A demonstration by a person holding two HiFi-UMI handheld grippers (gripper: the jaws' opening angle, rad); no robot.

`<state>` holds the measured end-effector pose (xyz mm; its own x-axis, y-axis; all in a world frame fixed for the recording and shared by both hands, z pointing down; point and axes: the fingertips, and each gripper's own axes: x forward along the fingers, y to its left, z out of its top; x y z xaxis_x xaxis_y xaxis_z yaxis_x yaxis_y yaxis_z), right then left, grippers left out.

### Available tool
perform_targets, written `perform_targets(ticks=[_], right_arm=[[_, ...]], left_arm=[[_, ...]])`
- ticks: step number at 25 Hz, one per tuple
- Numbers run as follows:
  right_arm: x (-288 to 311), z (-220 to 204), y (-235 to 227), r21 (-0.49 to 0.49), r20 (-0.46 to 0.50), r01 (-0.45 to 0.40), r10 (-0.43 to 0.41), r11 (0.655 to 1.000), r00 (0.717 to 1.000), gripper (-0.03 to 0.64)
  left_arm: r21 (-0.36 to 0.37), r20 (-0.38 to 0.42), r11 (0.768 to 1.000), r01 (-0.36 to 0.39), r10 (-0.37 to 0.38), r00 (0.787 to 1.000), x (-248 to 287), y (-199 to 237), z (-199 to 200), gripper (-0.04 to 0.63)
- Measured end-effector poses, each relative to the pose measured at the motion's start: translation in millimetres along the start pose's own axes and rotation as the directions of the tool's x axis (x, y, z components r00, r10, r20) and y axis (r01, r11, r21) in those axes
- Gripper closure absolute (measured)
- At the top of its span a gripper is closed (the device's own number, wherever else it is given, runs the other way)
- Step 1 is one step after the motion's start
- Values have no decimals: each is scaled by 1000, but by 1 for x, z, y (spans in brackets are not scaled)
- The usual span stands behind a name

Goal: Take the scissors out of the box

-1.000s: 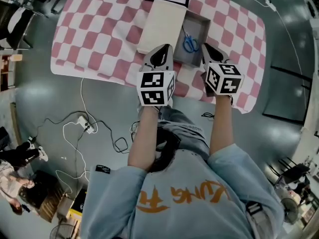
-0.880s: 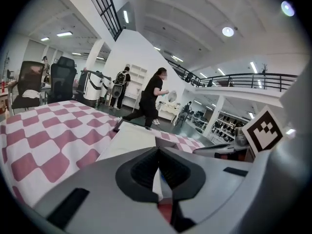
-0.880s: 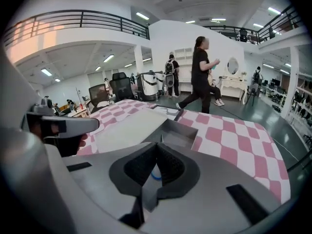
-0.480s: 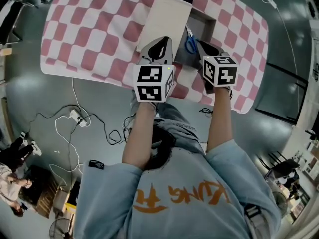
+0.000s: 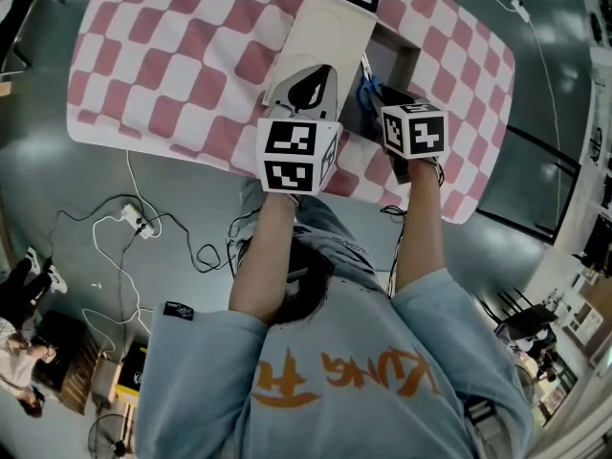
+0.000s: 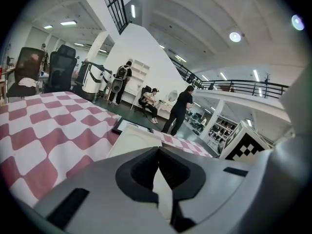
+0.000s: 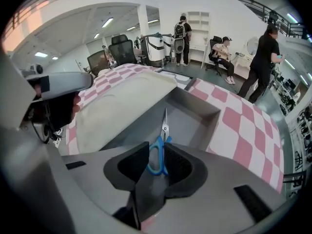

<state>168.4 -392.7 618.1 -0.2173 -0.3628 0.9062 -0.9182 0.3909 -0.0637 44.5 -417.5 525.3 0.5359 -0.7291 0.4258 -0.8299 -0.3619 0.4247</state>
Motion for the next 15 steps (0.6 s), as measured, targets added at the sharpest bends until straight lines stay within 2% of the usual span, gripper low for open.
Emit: perform_targets(ticks=[7,11,15], right_arm=[[14,-3,-3,-46,-120,46,-51,998,992,517],[15,2,-7,-104,-166,98,-114,990,980,517],[23,0,-12,-132,-213,110,-136,985,967,515]], left_arm=[[-8,-1,1000,19,-19,1000,9,8,7,575],[-14,-3,999,31,-31,1000,13,10,10,575],[-21,-3,999,37,-37,999,16,14,12,575]])
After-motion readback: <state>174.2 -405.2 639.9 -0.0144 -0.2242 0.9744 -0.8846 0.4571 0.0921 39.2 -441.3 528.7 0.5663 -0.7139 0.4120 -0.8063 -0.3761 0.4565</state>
